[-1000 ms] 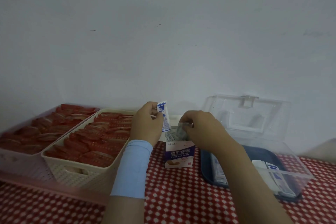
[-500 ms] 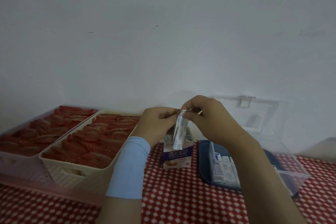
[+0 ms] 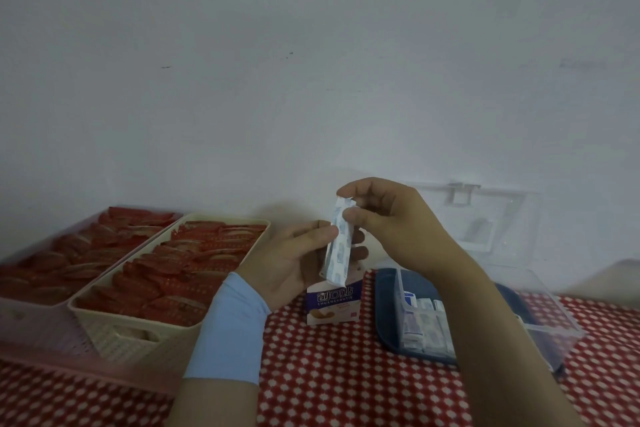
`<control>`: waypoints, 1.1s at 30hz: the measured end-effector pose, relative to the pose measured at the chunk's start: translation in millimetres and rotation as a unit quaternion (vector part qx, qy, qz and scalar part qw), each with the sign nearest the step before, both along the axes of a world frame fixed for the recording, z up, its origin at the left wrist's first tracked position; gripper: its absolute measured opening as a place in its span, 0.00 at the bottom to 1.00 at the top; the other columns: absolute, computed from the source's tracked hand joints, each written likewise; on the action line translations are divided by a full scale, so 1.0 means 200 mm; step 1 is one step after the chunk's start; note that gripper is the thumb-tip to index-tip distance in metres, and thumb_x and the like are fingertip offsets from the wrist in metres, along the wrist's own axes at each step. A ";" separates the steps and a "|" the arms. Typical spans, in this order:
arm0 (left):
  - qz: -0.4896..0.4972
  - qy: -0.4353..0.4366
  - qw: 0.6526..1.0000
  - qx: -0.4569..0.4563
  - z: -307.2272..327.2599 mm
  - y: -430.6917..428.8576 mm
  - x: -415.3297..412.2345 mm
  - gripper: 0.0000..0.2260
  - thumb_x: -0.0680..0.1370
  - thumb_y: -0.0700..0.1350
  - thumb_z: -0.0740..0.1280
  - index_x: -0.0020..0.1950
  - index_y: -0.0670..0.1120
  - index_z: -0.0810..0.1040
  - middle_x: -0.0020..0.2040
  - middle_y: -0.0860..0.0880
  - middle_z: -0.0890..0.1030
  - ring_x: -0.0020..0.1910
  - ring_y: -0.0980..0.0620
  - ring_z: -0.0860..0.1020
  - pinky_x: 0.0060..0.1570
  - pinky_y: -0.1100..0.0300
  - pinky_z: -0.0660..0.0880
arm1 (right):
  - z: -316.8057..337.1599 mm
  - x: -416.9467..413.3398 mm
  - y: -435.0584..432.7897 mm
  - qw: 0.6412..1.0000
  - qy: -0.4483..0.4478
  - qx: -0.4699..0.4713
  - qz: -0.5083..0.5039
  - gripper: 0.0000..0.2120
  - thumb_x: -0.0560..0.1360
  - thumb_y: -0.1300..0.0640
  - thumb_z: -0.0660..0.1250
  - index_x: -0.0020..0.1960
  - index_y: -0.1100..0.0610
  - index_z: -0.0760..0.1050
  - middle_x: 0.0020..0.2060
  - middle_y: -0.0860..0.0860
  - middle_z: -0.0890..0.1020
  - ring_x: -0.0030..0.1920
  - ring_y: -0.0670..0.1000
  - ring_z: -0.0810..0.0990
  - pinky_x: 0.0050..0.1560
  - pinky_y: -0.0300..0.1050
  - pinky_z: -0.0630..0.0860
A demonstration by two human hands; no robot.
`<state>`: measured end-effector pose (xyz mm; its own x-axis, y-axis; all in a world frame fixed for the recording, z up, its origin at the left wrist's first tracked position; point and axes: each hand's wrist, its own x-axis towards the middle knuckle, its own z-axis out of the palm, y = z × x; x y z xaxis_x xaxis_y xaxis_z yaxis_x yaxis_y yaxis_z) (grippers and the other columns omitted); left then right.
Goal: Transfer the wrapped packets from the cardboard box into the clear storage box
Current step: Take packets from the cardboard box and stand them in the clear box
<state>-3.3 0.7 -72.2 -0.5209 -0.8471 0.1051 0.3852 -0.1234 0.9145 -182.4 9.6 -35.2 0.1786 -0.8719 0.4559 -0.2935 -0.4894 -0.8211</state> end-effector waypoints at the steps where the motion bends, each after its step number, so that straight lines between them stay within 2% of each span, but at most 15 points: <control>1: 0.001 0.017 1.000 0.005 -0.01 0.00 -0.01 0.17 0.76 0.42 0.66 0.61 0.33 0.77 0.53 0.37 0.84 0.49 0.42 0.85 0.45 0.52 0.82 | 0.00 0.00 0.00 1.000 -0.005 0.004 0.003 0.10 0.77 0.66 0.69 0.54 0.54 0.81 0.38 0.48 0.83 0.36 0.44 0.80 0.43 0.37 0.78; 5: 0.031 0.029 0.999 0.016 -0.01 -0.01 -0.03 0.16 0.73 0.41 0.66 0.58 0.35 0.78 0.48 0.39 0.85 0.42 0.45 0.85 0.38 0.55 0.82 | -0.02 0.02 -0.01 1.000 0.006 0.008 -0.016 0.09 0.77 0.63 0.70 0.55 0.53 0.80 0.43 0.48 0.83 0.38 0.44 0.82 0.42 0.38 0.80; 8: 0.053 0.032 0.998 0.031 -0.02 -0.03 -0.03 0.19 0.73 0.42 0.68 0.61 0.33 0.77 0.51 0.40 0.84 0.45 0.44 0.84 0.39 0.54 0.82 | -0.01 0.02 0.01 0.998 0.045 0.001 -0.040 0.05 0.75 0.55 0.74 0.48 0.50 0.78 0.53 0.44 0.83 0.47 0.42 0.83 0.46 0.37 0.78; 11: 0.062 0.053 0.996 0.046 -0.04 -0.06 -0.02 0.19 0.74 0.44 0.70 0.61 0.36 0.78 0.52 0.41 0.82 0.48 0.44 0.84 0.45 0.51 0.83 | 0.00 0.03 0.05 0.992 0.127 0.001 0.006 0.15 0.64 0.53 0.82 0.43 0.49 0.76 0.64 0.36 0.75 0.60 0.35 0.76 0.56 0.33 0.72; 13: 0.048 0.078 0.994 0.062 -0.04 -0.06 -0.01 0.15 0.75 0.44 0.69 0.58 0.38 0.80 0.52 0.42 0.83 0.47 0.44 0.84 0.46 0.51 0.83 | 0.01 0.06 0.08 0.983 0.179 0.009 0.026 0.23 0.58 0.52 0.85 0.45 0.48 0.75 0.67 0.31 0.70 0.60 0.30 0.73 0.52 0.26 0.70; 15: 0.035 0.085 0.994 0.065 -0.05 -0.06 -0.01 0.15 0.76 0.45 0.68 0.60 0.39 0.79 0.58 0.41 0.82 0.49 0.43 0.83 0.47 0.51 0.82 | 0.00 0.08 0.08 0.980 0.195 -0.002 0.031 0.27 0.57 0.54 0.86 0.48 0.52 0.74 0.65 0.33 0.70 0.57 0.29 0.73 0.47 0.22 0.71; 17: 0.036 0.083 0.994 0.059 -0.04 -0.06 -0.01 0.19 0.77 0.45 0.67 0.65 0.37 0.76 0.61 0.39 0.81 0.51 0.43 0.83 0.46 0.52 0.82 | -0.02 0.09 0.07 0.981 0.189 -0.027 0.026 0.26 0.58 0.57 0.86 0.47 0.55 0.73 0.63 0.39 0.73 0.56 0.31 0.73 0.46 0.27 0.75; 19: 0.038 0.080 0.995 0.052 -0.05 -0.06 -0.01 0.23 0.77 0.44 0.68 0.68 0.34 0.72 0.59 0.39 0.82 0.49 0.45 0.84 0.44 0.54 0.82 | -0.03 0.09 0.06 0.983 0.177 -0.047 0.019 0.24 0.59 0.58 0.85 0.45 0.56 0.73 0.60 0.43 0.75 0.53 0.36 0.76 0.45 0.32 0.77; 21: 0.031 0.081 0.995 0.045 -0.05 -0.05 -0.01 0.22 0.76 0.44 0.68 0.67 0.34 0.72 0.55 0.40 0.84 0.47 0.46 0.84 0.43 0.55 0.82 | -0.03 0.09 0.05 0.983 0.174 -0.052 0.019 0.23 0.59 0.57 0.85 0.44 0.56 0.73 0.59 0.42 0.75 0.52 0.39 0.77 0.45 0.34 0.79; 24: 0.020 0.078 0.996 0.033 -0.05 -0.06 -0.01 0.21 0.74 0.46 0.73 0.61 0.36 0.75 0.54 0.41 0.84 0.48 0.46 0.84 0.43 0.55 0.81 | -0.04 0.09 0.05 0.982 0.181 -0.049 0.024 0.25 0.59 0.53 0.85 0.46 0.55 0.73 0.63 0.38 0.72 0.54 0.39 0.78 0.48 0.39 0.82; 26: 0.018 0.065 0.997 0.026 -0.05 -0.05 0.00 0.17 0.74 0.45 0.70 0.59 0.36 0.76 0.52 0.42 0.85 0.46 0.47 0.85 0.42 0.56 0.81 | -0.05 0.10 0.04 0.980 0.192 -0.048 0.026 0.26 0.58 0.52 0.85 0.46 0.54 0.72 0.65 0.37 0.72 0.56 0.38 0.77 0.50 0.41 0.82; 28: 0.017 0.057 0.998 0.023 -0.05 -0.04 0.00 0.15 0.76 0.43 0.66 0.60 0.36 0.76 0.53 0.42 0.85 0.46 0.47 0.85 0.43 0.56 0.82 | -0.04 0.10 0.05 0.982 0.186 -0.025 0.035 0.27 0.58 0.52 0.86 0.46 0.54 0.72 0.64 0.41 0.75 0.56 0.40 0.78 0.51 0.43 0.82; 30: 0.017 0.050 0.998 0.017 -0.05 -0.04 0.00 0.18 0.78 0.43 0.67 0.64 0.35 0.75 0.57 0.40 0.83 0.50 0.46 0.84 0.47 0.55 0.82 | -0.04 0.08 0.06 0.987 0.148 0.016 0.052 0.26 0.59 0.55 0.85 0.49 0.55 0.74 0.62 0.46 0.78 0.55 0.44 0.80 0.52 0.46 0.83; 33: 0.031 0.050 0.998 0.020 -0.05 -0.04 0.01 0.24 0.75 0.43 0.71 0.67 0.34 0.74 0.58 0.37 0.82 0.51 0.44 0.83 0.47 0.52 0.82 | -0.03 0.05 0.05 0.993 0.043 0.071 0.078 0.22 0.70 0.56 0.78 0.61 0.48 0.74 0.58 0.47 0.80 0.55 0.49 0.82 0.53 0.47 0.82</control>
<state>-0.8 -7.2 -82.4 -0.4563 -0.8817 0.1196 0.4824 -0.1322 0.8659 -173.1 20.6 -40.4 0.3494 -0.8854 0.3067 -0.2952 -0.4147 -0.8608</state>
